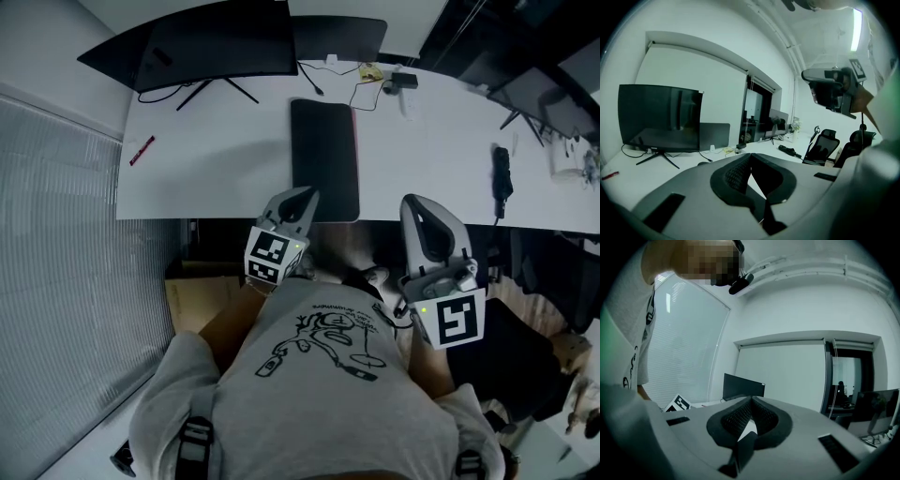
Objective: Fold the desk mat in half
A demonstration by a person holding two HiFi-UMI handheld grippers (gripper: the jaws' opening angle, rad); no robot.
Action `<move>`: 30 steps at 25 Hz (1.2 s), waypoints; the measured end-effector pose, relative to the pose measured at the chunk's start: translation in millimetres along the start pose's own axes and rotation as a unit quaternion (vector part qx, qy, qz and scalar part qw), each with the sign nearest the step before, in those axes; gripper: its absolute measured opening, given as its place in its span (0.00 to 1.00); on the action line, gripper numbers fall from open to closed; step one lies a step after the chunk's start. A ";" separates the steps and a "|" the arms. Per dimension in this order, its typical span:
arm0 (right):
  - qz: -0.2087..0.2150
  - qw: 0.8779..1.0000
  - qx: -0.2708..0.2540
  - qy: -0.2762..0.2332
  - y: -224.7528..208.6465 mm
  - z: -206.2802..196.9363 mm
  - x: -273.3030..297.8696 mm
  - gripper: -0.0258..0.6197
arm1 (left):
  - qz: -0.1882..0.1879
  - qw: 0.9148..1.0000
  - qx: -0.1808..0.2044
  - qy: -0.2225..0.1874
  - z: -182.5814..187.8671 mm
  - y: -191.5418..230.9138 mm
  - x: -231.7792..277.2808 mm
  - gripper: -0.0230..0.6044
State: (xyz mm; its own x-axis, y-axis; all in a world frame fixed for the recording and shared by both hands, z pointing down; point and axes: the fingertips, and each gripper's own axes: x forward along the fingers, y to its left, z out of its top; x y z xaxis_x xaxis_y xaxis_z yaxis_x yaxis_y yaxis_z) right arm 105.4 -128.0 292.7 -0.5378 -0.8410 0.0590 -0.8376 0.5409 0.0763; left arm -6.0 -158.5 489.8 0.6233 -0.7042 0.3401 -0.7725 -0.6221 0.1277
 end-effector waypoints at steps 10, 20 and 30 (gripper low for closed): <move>0.011 1.000 -0.001 0.006 35.8 -0.6 25.4 0.05 | 0.001 0.998 -0.025 -0.066 61.7 28.8 -55.1 0.07; 0.010 1.000 0.003 0.011 61.1 -9.4 40.3 0.05 | 0.032 0.993 -0.009 -0.111 101.1 51.6 -106.2 0.07; 0.006 1.000 0.000 0.023 71.1 -17.2 45.2 0.05 | 0.036 0.991 -0.005 -0.129 115.6 60.4 -126.6 0.07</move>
State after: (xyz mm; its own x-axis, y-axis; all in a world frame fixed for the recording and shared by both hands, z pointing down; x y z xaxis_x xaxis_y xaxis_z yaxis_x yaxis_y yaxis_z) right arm 23.2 -127.5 317.9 -0.5425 -0.8334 0.1060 -0.8313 0.5507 0.0748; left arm -117.5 -146.5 346.7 0.5759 -0.8115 0.0988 -0.8164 -0.5645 0.1222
